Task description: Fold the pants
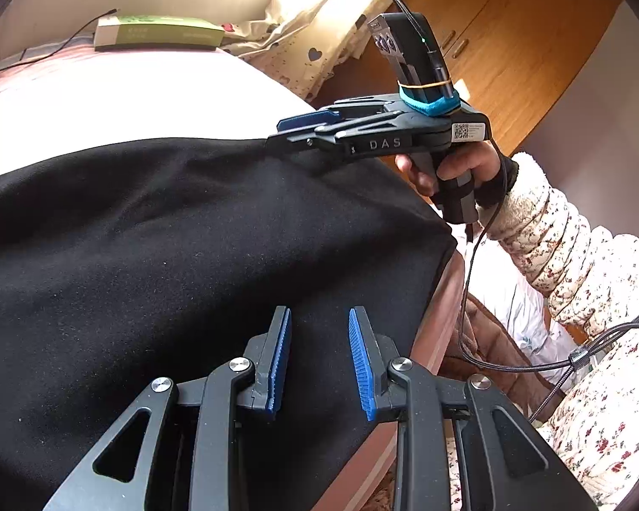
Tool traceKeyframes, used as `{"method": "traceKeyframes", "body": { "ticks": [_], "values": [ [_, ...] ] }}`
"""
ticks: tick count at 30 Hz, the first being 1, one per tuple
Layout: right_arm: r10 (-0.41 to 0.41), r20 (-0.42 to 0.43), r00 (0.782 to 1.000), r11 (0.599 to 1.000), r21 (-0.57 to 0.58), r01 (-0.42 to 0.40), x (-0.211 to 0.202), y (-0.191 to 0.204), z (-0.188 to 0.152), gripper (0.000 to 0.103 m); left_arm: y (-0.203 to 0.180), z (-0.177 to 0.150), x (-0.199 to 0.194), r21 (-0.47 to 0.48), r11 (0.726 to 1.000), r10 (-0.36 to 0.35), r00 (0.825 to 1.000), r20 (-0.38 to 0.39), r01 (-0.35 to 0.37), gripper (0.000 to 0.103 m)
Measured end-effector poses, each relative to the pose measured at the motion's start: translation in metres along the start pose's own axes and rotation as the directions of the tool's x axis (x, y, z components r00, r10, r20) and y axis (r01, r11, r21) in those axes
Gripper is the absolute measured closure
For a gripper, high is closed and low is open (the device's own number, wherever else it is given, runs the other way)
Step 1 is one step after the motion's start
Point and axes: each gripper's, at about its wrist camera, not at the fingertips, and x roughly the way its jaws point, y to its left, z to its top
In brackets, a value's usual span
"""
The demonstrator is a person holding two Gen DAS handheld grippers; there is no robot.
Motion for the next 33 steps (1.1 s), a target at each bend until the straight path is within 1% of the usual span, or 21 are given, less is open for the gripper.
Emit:
{"method": "traceKeyframes", "body": {
  "ticks": [2, 3, 5, 7, 8, 10, 11, 12, 13, 14, 15, 17, 19, 20, 22, 23, 25, 26, 28, 31, 33],
  "values": [
    [-0.095, 0.042, 0.995, 0.993, 0.068, 0.092, -0.016, -0.011, -0.004, 0.059, -0.003, -0.001, 0.000, 0.011, 1.000, -0.006, 1.000, -0.007, 0.006, 0.042],
    [-0.112, 0.059, 0.992, 0.990, 0.098, 0.106, -0.027, -0.015, -0.008, 0.059, -0.005, -0.002, 0.001, 0.017, 1.000, -0.007, 1.000, -0.009, 0.007, 0.042],
    [-0.049, 0.115, 0.992, 0.989, 0.145, 0.032, -0.049, -0.012, -0.022, 0.059, -0.007, -0.003, 0.001, 0.009, 1.000, -0.025, 1.000, -0.009, 0.025, 0.042],
    [-0.006, 0.124, 0.992, 0.988, 0.153, -0.014, -0.061, 0.003, -0.041, 0.059, -0.007, -0.005, 0.001, 0.006, 0.999, -0.041, 0.999, -0.008, 0.041, 0.042],
    [-0.007, 0.113, 0.994, 0.990, 0.143, -0.010, -0.063, 0.011, -0.052, 0.059, -0.008, -0.006, 0.001, 0.003, 0.999, -0.045, 0.999, -0.006, 0.045, 0.042],
    [-0.059, 0.087, 0.994, 0.987, 0.154, 0.046, -0.064, 0.025, -0.076, 0.059, -0.007, -0.007, 0.001, -0.006, 0.999, -0.053, 0.999, -0.003, 0.053, 0.042],
    [-0.068, 0.082, 0.994, 0.984, 0.168, 0.053, -0.065, 0.029, -0.089, 0.059, -0.008, -0.007, 0.001, -0.008, 0.999, -0.053, 0.999, -0.001, 0.053, 0.042],
    [-0.069, 0.084, 0.994, 0.980, 0.191, 0.052, -0.067, 0.032, -0.102, 0.059, -0.008, -0.006, 0.001, -0.006, 0.999, -0.050, 0.999, -0.001, 0.050, 0.042],
    [-0.093, 0.116, 0.989, 0.973, 0.220, 0.066, -0.072, 0.035, -0.117, 0.059, -0.010, -0.007, 0.000, 0.002, 0.999, -0.042, 0.999, -0.001, 0.042, 0.042],
    [-0.112, 0.159, 0.981, 0.967, 0.246, 0.071, -0.080, 0.039, -0.130, 0.059, -0.012, -0.007, -0.001, 0.017, 0.999, -0.027, 1.000, -0.003, 0.027, 0.042],
    [-0.122, 0.165, 0.979, 0.961, 0.267, 0.075, -0.085, 0.042, -0.141, 0.059, -0.015, -0.008, -0.002, 0.031, 0.999, -0.010, 1.000, -0.004, 0.010, 0.042],
    [-0.174, 0.158, 0.972, 0.953, 0.275, 0.125, -0.094, 0.052, -0.155, 0.059, -0.018, -0.008, -0.004, 0.044, 0.999, 0.027, 1.000, 0.002, -0.027, 0.042],
    [-0.189, 0.138, 0.972, 0.951, 0.271, 0.147, -0.101, 0.060, -0.157, 0.059, -0.018, -0.008, -0.008, 0.049, 0.996, 0.070, 0.997, 0.010, -0.071, 0.042],
    [-0.193, 0.159, 0.968, 0.948, 0.284, 0.142, -0.105, 0.061, -0.154, 0.059, -0.018, -0.008, -0.009, 0.051, 0.993, 0.108, 0.994, 0.015, -0.108, 0.042],
    [-0.142, 0.218, 0.965, 0.942, 0.328, 0.065, -0.107, 0.060, -0.142, 0.059, -0.017, -0.007, -0.016, 0.039, 0.983, 0.178, 0.984, 0.030, -0.179, 0.042],
    [-0.126, 0.212, 0.969, 0.939, 0.339, 0.048, -0.102, 0.060, -0.133, 0.059, -0.016, -0.008, -0.022, 0.025, 0.981, 0.193, 0.980, 0.047, -0.194, 0.042],
    [-0.176, 0.152, 0.973, 0.937, 0.330, 0.118, -0.085, 0.067, -0.116, 0.059, -0.013, -0.008, -0.031, -0.009, 0.980, 0.199, 0.977, 0.076, -0.199, 0.042],
    [-0.193, 0.140, 0.971, 0.936, 0.322, 0.140, -0.078, 0.071, -0.114, 0.059, -0.012, -0.009, -0.034, -0.019, 0.975, 0.223, 0.972, 0.078, -0.222, 0.042],
    [-0.180, 0.139, 0.974, 0.940, 0.317, 0.129, -0.071, 0.080, -0.118, 0.059, -0.009, -0.012, -0.039, -0.034, 0.959, 0.285, 0.956, 0.077, -0.283, 0.042],
    [-0.222, 0.135, 0.966, 0.936, 0.307, 0.172, -0.075, 0.095, -0.133, 0.059, -0.004, -0.019, -0.041, -0.065, 0.944, 0.326, 0.943, 0.060, -0.323, 0.042],
    [-0.242, 0.126, 0.962, 0.933, 0.301, 0.196, -0.081, 0.104, -0.143, 0.059, -0.001, -0.018, -0.040, -0.077, 0.929, 0.367, 0.929, 0.047, -0.363, 0.042]
  ]
}}
